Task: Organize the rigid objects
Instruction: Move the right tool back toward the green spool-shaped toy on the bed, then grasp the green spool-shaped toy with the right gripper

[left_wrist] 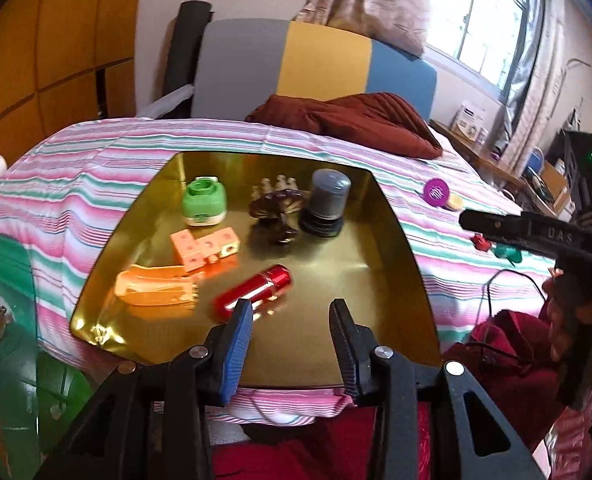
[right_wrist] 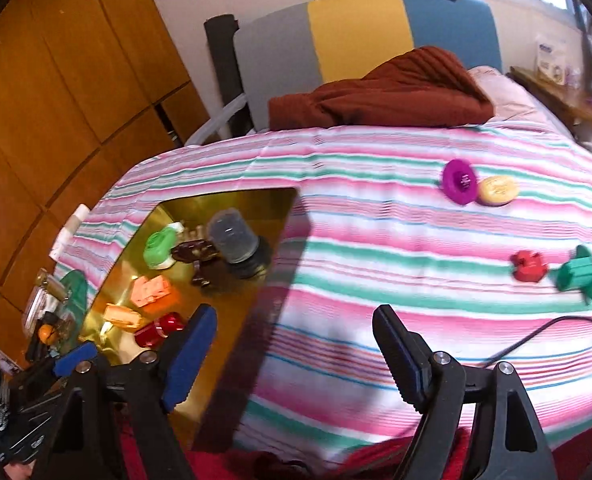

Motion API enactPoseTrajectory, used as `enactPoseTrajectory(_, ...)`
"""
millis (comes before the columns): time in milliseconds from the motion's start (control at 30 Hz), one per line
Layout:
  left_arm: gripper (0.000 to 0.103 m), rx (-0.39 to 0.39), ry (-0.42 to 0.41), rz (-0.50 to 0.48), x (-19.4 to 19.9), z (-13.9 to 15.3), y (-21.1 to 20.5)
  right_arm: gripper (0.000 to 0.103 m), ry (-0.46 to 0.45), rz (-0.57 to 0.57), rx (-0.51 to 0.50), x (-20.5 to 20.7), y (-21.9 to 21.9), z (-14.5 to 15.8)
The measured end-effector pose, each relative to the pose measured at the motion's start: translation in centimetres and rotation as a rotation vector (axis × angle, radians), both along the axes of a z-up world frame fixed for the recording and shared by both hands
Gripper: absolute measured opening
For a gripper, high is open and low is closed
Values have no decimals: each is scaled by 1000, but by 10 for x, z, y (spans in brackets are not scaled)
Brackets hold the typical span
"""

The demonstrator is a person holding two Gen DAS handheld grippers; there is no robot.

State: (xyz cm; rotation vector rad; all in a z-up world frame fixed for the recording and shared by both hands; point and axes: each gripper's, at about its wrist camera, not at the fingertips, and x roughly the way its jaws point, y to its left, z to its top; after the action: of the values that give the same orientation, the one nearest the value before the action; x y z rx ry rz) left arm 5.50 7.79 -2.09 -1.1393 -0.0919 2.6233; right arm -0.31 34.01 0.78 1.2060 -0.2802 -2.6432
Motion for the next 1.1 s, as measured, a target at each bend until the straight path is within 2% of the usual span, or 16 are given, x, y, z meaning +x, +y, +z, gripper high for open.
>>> enactPoseTrajectory(133, 40, -16, -11, -36, 1, -1, 13, 81, 18, -100, 107, -5, 29, 9)
enactPoseTrajectory(267, 40, -21, -10, -58, 1, 0, 23, 82, -9, -208, 174, -15, 69, 15)
enactPoseTrajectory(567, 40, -30, -19, -90, 2, 1, 41, 82, -41, -288, 240, -25, 118, 17)
enactPoseTrajectory(800, 40, -34, -26, -107, 2, 1, 51, 82, -131, -303, 283, -43, 145, 5)
enactPoseTrajectory(900, 40, -39, -28, -116, 2, 1, 56, 82, -214, -287, 301, -56, 159, -8)
enactPoseTrajectory(967, 40, -38, -27, -124, 2, 1, 58, 82, -255, -308, 351, -62, 174, -13)
enactPoseTrajectory(1100, 40, -44, -27, -132, 3, 1, 61, 82, -276, -375, 463, -69, 213, -13)
